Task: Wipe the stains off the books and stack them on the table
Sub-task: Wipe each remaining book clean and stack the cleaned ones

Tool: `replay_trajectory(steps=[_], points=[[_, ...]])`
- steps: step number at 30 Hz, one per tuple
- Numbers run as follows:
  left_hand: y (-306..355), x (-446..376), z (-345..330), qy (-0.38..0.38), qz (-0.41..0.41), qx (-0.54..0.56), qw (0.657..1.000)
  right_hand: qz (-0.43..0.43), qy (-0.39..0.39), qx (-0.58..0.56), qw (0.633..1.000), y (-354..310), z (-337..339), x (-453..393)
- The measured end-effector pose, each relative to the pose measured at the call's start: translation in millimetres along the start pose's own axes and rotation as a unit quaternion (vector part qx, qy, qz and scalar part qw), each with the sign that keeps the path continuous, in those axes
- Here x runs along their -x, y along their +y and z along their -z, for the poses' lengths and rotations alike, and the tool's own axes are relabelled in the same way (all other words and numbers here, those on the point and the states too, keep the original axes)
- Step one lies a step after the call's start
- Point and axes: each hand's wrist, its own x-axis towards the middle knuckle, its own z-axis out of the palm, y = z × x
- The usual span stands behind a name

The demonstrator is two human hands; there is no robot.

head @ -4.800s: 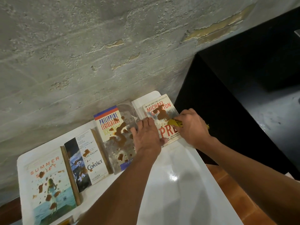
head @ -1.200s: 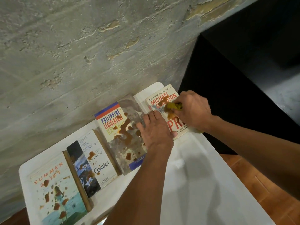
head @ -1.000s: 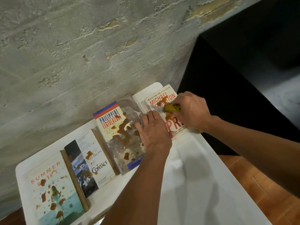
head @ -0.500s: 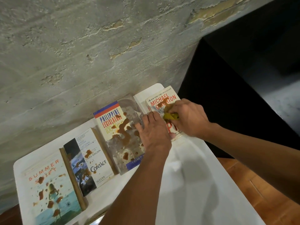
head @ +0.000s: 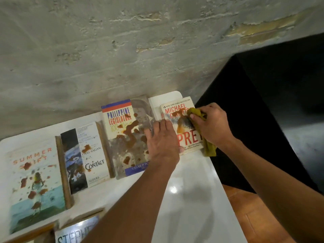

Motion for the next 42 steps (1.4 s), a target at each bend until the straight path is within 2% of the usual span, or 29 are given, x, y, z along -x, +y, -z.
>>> replay_trajectory(steps=[2,6,8,10,13,14,16,18,21,25,29,32,33,36,37,40,42], points=[[-1,2,-1,0.005,0.004,0.008,1.0,0.013,-0.009,0.01,1.0,0,-5,3],[-1,3,-1,0.013,0.006,0.016,1.0,0.073,-0.079,0.057,0.993,0,-8,7],[-1,3,0,0.011,0.009,0.023,1.0,0.045,-0.051,0.046,0.997,-4,-6,-1],[-2,2,0,0.01,0.01,0.022,1.0,0.053,-0.036,0.046,0.997,-6,-6,-6],[-2,1,1,0.01,0.012,0.028,0.999,0.109,-0.088,0.057,0.988,-9,-5,-10],[-2,1,1,0.01,0.012,0.032,0.999,0.103,-0.092,0.058,0.989,-8,-4,-13],[-2,1,1,0.007,0.014,0.034,0.999,0.064,-0.053,0.055,0.995,-10,-3,-23],[-2,1,2,0.007,0.015,0.032,0.999,0.066,-0.038,0.057,0.995,-13,-2,-28],[-2,-1,2,0.007,0.012,0.032,0.999,0.117,-0.082,0.064,0.988,-13,1,-33],[-3,-1,0,0.004,0.013,0.032,0.999,0.073,-0.06,0.068,0.993,-16,0,-43],[-3,-1,0,0.008,0.009,0.036,0.999,0.106,-0.132,0.064,0.983,-17,3,-50],[-3,0,-1,0.008,0.011,0.034,0.999,0.072,-0.084,0.074,0.991,-19,1,-59],[-2,0,-1,0.008,0.011,0.033,0.999,0.079,-0.085,0.077,0.99,-21,0,-59],[-2,-1,-1,0.01,0.009,0.038,0.999,0.14,-0.154,0.083,0.975,-24,1,-60],[-3,-1,-1,0.011,0.008,0.038,0.999,0.133,-0.16,0.08,0.975,-24,3,-63],[-2,-2,-3,0.009,0.012,0.032,0.999,0.097,-0.109,0.078,0.986,-25,2,-69],[-1,-2,-3,0.011,0.011,0.032,0.999,0.125,-0.143,0.095,0.977,-28,2,-67]])
